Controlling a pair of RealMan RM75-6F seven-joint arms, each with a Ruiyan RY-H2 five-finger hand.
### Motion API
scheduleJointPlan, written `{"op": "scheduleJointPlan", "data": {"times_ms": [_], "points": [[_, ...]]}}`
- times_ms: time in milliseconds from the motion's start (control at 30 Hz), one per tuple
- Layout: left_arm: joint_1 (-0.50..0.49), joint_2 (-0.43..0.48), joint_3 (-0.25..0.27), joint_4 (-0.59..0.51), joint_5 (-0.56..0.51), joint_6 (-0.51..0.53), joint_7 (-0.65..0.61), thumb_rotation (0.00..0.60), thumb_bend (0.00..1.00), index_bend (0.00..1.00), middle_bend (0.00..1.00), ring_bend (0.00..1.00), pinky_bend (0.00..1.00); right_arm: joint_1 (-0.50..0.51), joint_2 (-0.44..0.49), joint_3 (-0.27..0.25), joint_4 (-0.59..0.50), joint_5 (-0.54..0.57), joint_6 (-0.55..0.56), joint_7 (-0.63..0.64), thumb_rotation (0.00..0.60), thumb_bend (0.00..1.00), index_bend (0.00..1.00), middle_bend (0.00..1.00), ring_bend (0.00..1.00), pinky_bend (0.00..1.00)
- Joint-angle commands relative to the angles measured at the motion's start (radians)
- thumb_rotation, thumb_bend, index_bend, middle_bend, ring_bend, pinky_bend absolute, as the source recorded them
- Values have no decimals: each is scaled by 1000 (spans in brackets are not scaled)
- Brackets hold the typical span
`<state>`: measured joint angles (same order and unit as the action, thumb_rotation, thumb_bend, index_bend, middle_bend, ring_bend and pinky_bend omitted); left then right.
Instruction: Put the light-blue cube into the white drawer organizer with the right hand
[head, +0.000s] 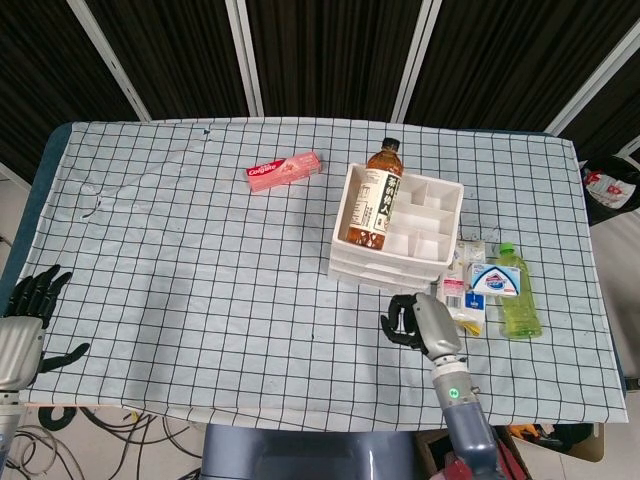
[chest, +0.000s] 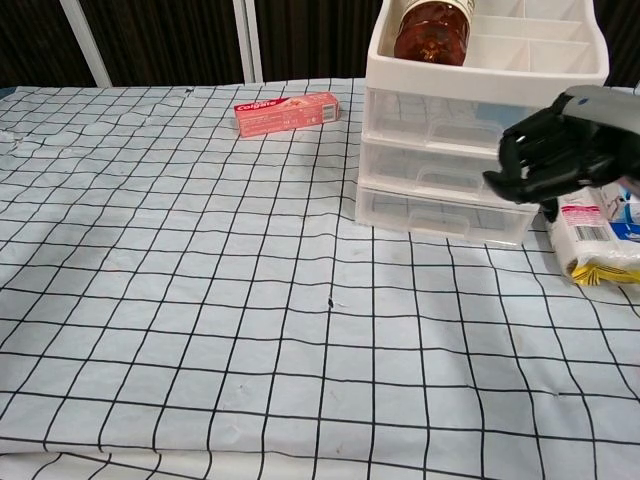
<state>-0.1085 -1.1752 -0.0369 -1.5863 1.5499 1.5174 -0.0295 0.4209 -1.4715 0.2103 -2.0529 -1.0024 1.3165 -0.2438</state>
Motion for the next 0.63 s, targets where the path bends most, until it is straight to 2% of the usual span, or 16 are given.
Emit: {"op": "scheduleJointPlan", "data": {"times_ms": [33,67,133,200,233,333,467,633], "points": [[1,-2,1,2,3,3,9,600,22,0,0,0,0,-125,256,-196,22,-301,45,36,600,312,440,414,490,375],[1,-2,2,3,4,3,13,600,22,0,0,0,0,-142,292,-217,44,-333,58,44,600,296,364,358,435,328],[3,-3,4,5,4,2,25,600,22,0,0,0,0,-172,346,-247,93,-392,84,71,600,249,120,201,272,241],[4,-3,6,4,2,0,38,600,22,0,0,0,0,-202,379,-263,157,-435,126,75,600,207,11,95,151,217],[4,-3,7,4,2,-1,44,600,22,0,0,0,0,-215,387,-268,185,-449,143,73,600,179,0,47,91,206],[5,-4,8,4,0,-3,62,600,22,0,0,0,0,-252,396,-276,271,-490,200,74,600,124,0,0,12,192],[6,-3,8,2,-9,-8,83,600,22,0,0,0,0,-288,378,-266,362,-519,258,86,600,107,0,0,0,188],[6,-2,3,2,-15,-7,84,600,22,0,0,0,0,-310,353,-245,382,-516,278,107,600,107,0,0,0,187]]}}
